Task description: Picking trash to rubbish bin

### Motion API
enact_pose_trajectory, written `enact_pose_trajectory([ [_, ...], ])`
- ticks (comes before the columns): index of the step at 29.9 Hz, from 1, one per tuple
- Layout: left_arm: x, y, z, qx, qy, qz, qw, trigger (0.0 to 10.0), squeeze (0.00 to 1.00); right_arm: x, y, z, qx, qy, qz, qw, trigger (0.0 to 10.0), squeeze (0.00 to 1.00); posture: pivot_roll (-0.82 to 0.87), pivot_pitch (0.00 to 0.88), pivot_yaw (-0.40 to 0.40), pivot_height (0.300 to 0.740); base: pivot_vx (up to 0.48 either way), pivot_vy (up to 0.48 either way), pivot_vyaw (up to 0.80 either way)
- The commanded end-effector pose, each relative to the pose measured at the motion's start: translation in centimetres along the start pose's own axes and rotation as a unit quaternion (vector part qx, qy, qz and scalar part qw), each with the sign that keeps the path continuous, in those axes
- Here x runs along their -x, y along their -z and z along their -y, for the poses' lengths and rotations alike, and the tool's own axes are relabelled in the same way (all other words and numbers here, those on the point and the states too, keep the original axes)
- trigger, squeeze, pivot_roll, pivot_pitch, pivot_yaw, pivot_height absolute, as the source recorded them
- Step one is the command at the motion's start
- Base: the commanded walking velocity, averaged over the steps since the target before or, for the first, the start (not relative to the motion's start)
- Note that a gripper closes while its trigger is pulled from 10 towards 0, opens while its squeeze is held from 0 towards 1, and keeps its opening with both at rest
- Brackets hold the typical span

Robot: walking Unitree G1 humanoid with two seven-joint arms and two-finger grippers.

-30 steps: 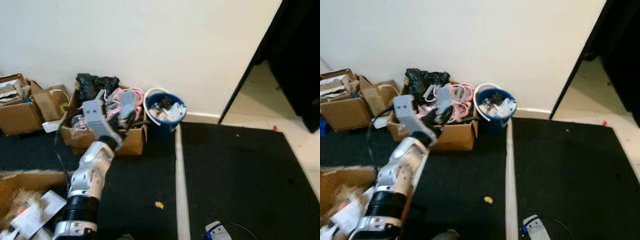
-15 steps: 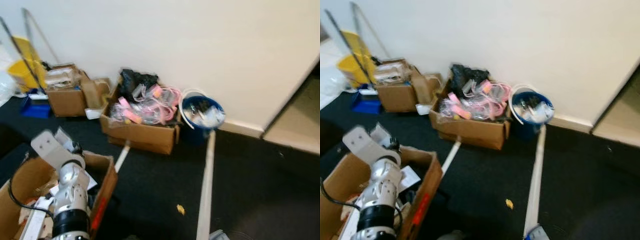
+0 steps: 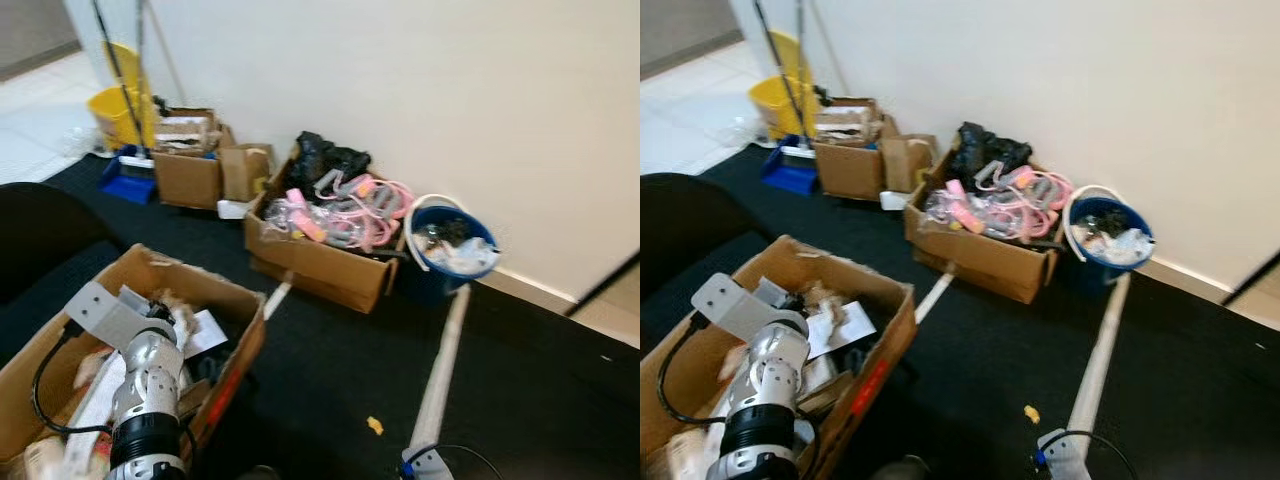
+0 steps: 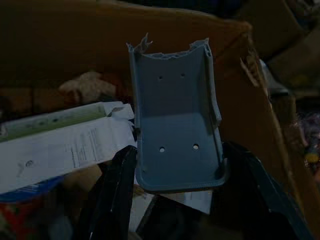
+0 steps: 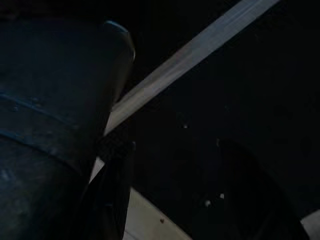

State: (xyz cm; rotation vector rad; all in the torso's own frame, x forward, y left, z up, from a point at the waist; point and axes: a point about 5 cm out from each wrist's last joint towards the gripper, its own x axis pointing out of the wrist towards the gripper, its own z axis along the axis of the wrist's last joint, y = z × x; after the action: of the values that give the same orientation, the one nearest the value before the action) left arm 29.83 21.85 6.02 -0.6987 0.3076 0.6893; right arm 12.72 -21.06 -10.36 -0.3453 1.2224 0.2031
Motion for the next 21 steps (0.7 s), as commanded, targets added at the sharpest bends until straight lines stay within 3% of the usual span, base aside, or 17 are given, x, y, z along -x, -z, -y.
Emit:
enact_pose_trajectory([
  [1, 0.0, 0.6, -0.1, -0.001, -0.007, -0.016, 1.000, 10.0, 0.00, 0.0, 0.2, -0.1, -0.006, -0.002, -0.004, 1.000, 10.0, 0.00, 0.07, 0.093, -0.010, 0.740, 0.000, 0.000, 0.69],
  [16, -0.2, 1.0, 0.0, -0.014, 0.000, -0.032, 0.999, 10.0, 0.00, 0.1, 0.4, 0.8, -0.006, 0.000, -0.004, 1.000, 10.0, 0.00, 0.07, 0.093, -0.010, 0.740, 0.000, 0.000, 0.69],
  [21, -0.1, 1.7, 1.3, -0.032, 0.052, -0.057, 0.997, 10.0, 0.00, 0.1, 0.5, 0.7, -0.011, -0.001, -0.005, 1.000, 10.0, 0.00, 0.07, 0.095, -0.010, 0.740, 0.000, 0.000, 0.38],
])
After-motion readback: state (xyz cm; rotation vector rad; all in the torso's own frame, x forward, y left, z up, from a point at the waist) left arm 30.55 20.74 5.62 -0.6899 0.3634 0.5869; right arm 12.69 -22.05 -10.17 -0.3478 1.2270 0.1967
